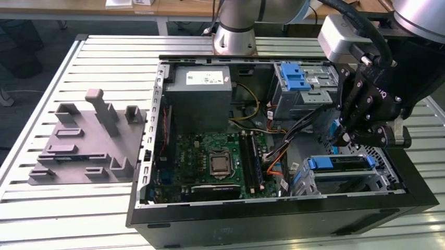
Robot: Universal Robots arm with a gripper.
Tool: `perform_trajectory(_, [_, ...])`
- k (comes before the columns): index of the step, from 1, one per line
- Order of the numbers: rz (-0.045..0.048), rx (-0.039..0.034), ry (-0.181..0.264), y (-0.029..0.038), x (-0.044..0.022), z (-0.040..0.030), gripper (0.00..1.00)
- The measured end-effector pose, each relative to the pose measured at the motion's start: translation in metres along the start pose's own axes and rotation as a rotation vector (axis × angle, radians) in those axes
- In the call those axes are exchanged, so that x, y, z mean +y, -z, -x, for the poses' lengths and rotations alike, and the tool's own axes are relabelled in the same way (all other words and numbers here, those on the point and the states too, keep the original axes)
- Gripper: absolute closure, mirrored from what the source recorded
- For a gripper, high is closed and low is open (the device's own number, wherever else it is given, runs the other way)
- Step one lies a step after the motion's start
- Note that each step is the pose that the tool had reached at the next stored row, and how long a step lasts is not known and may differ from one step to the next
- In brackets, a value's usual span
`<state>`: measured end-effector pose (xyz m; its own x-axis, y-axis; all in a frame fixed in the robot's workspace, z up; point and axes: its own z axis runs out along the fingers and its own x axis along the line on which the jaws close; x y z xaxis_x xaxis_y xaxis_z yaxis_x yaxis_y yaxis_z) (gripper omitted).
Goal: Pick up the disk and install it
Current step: 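Insert the disk into the insertion slot, then insert the first disk wire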
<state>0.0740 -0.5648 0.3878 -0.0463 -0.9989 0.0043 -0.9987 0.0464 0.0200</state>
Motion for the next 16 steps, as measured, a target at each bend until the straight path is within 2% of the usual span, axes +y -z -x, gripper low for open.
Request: perform_trajectory(16, [-0.0001,0.0,0.0,-0.0005,0.0,0.0,0.89])
